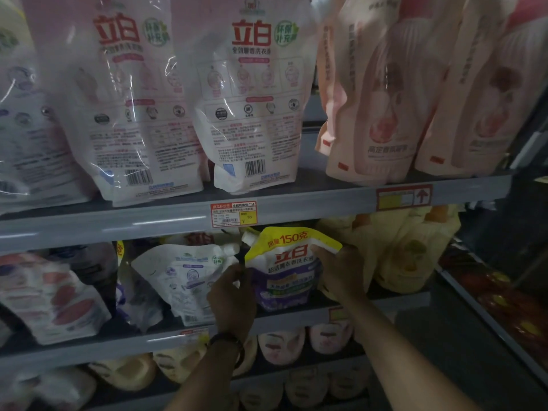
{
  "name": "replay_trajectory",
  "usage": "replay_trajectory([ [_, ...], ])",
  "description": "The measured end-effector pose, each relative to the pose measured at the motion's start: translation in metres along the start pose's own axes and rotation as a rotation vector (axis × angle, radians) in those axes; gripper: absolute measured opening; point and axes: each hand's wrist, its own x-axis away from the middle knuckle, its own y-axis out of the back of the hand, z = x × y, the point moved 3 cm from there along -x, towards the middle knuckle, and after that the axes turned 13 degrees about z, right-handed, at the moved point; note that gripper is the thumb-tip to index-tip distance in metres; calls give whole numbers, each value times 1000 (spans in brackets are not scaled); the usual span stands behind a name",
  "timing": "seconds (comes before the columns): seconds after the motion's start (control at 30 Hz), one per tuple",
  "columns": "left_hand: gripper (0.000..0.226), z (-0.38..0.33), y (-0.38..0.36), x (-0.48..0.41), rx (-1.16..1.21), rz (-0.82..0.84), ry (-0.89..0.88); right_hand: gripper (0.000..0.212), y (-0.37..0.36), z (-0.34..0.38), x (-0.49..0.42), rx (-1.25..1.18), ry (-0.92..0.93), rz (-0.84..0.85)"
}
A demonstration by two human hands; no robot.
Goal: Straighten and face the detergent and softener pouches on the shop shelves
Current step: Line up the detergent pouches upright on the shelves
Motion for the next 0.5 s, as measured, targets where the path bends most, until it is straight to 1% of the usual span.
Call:
replay_trajectory([
  [0.17, 11, -7, 2, 3, -122, 14, -55, 41, -1, -4, 6, 56, -59, 7],
  [0.3, 20, -19, 4, 4, -152, 70, -99, 44, 0, 1, 3, 56, -62, 18],
  [0.5, 19, -19, 3, 5, -182, 66, -95, 34, 1, 7, 5, 72, -44, 27],
])
